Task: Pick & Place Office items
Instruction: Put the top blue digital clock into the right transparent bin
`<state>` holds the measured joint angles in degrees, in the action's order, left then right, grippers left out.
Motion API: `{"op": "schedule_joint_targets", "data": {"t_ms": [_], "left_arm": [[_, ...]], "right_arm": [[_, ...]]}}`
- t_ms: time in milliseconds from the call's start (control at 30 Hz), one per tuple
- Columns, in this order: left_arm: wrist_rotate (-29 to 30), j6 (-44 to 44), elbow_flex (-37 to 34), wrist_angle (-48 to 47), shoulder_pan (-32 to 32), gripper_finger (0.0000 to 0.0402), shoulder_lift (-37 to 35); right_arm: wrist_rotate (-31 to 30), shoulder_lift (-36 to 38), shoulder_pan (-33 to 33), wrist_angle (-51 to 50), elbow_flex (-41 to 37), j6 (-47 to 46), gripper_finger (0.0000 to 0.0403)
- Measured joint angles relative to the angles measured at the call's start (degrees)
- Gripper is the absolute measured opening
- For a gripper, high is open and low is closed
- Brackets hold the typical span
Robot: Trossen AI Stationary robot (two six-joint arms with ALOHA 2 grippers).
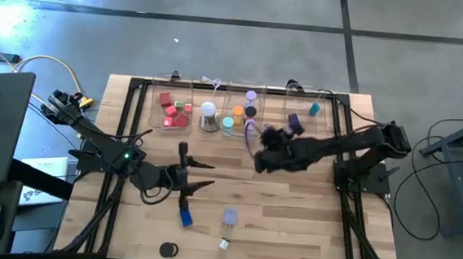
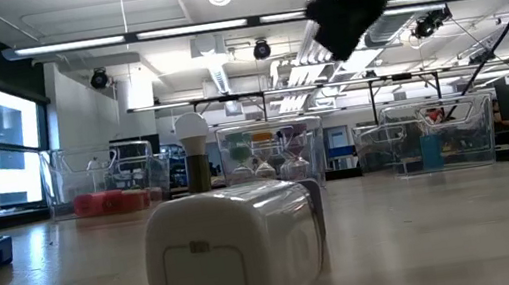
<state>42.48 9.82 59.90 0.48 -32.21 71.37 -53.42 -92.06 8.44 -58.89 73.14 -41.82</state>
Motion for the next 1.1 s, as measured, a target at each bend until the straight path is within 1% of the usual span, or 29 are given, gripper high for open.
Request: {"op": "schedule_joint_targets", "data": {"t_ms": [133,200,267,333,433,533,667,733,833,900,1033,1100], "left_arm": [[0.1,-0.9,0.0,-1.9,0.0,0.0174,0.0],[0.3,-1.0,0.0,-2.3,0.0,0.0174,0.0],[1.2,-1.0,0.0,-3.2,0.0,0.0174,0.0],[1.5,-1.5,0.0,-4.0,0.0,0.0174,0.0],[2.8,-2.7,0.0,-5.8,0.0,0.0174,0.0],[3.4,-3.8,0.0,-7.5,0.0,0.0174,0.0],[3.4,-5.2,0.0,-9.2,0.0,0.0174,0.0],[3.4,-5.2,0.0,-9.5,0.0,0.0174,0.0],[3.4,-5.4,0.0,-9.5,0.0,0.0174,0.0],[3.4,-5.4,0.0,-9.5,0.0,0.0174,0.0],[3.4,-5.3,0.0,-9.5,0.0,0.0174,0.0],[3.4,-5.3,0.0,-9.5,0.3,0.0174,0.0]], "right_arm": [[0.0,-0.1,-6.7,-15.0,0.0,-9.4,0.0043],[0.7,-0.1,-10.7,-20.6,0.0,-12.2,0.0045],[2.5,-0.1,-14.8,-22.9,0.0,-12.1,0.0043],[6.0,-0.1,-19.2,-22.8,0.0,-10.1,0.0040],[12.1,-0.1,-25.6,-20.7,0.0,-4.7,0.0040],[18.5,-0.1,-31.8,-16.3,-0.9,0.7,0.0044],[27.9,-0.1,-38.3,-8.2,-4.5,7.1,0.0045],[30.8,-0.1,-40.7,-4.3,-6.6,9.3,0.0046],[33.7,-0.1,-42.3,2.8,-10.2,11.6,0.0051],[34.5,-0.1,-42.8,6.3,-12.1,12.1,0.0058],[34.5,-0.1,-43.4,9.7,-14.3,12.1,0.0072],[35.4,-0.1,-43.4,10.1,-14.5,13.7,0.0077]]}}
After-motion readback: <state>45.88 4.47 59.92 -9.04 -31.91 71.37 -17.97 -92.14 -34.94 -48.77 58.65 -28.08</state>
